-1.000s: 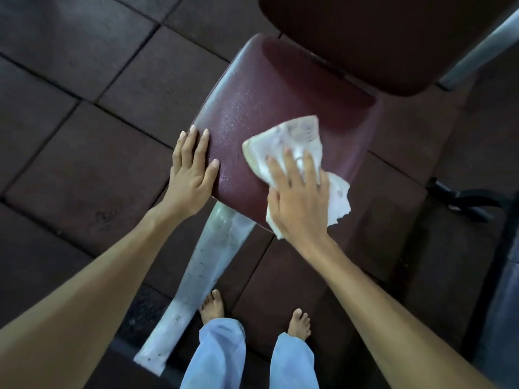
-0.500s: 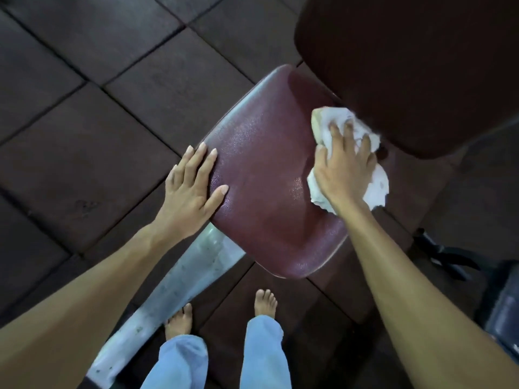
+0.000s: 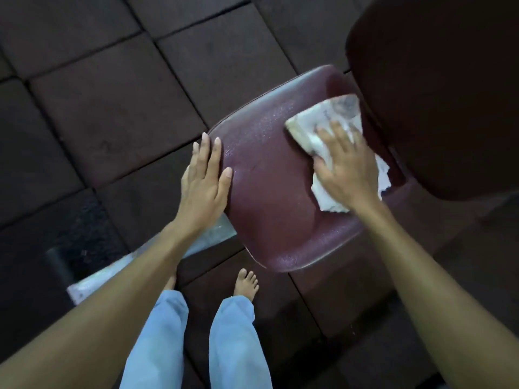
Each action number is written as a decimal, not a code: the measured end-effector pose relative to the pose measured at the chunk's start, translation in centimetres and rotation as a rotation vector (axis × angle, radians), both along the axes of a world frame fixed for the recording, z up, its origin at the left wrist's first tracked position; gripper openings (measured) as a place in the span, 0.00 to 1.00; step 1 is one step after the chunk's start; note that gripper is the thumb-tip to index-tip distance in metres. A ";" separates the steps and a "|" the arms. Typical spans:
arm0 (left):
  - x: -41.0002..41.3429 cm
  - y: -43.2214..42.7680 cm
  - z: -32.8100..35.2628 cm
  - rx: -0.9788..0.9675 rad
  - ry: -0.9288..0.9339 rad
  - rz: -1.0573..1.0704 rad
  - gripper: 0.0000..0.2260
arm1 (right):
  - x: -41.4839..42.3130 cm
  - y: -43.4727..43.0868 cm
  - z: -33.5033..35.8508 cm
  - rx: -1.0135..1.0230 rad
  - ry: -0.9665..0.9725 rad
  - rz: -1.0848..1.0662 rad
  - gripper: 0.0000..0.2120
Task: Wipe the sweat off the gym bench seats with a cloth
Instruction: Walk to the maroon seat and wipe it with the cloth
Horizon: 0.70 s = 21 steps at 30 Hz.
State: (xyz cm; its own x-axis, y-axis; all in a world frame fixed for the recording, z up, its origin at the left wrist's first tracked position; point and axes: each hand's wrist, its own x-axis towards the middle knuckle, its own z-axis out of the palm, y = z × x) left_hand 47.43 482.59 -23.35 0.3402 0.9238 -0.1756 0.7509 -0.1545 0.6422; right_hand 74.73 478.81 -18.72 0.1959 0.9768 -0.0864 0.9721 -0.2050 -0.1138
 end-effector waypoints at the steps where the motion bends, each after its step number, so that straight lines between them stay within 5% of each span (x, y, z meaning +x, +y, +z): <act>1: -0.1 -0.1 -0.1 -0.003 -0.015 -0.001 0.30 | -0.2 1.7 0.0 -0.015 0.009 -0.086 0.28; 6: -0.2 -1.4 -0.6 0.023 -0.049 0.029 0.31 | -5.4 8.4 -0.4 -0.021 0.013 -0.342 0.30; 14: -0.8 -3.7 -0.4 0.003 -0.029 0.038 0.31 | -7.4 -4.7 -1.0 0.111 -0.066 0.330 0.22; 21: -2.5 -2.9 0.2 -0.028 0.047 -0.057 0.31 | -5.6 -0.6 -0.7 0.006 -0.050 -0.372 0.25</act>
State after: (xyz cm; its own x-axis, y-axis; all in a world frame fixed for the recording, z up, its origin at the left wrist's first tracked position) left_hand 44.90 479.67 -23.16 0.3829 0.8977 -0.2181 0.7705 -0.1801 0.6115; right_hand 69.09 478.23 -19.42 0.5413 0.8385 -0.0624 0.8357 -0.5447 -0.0707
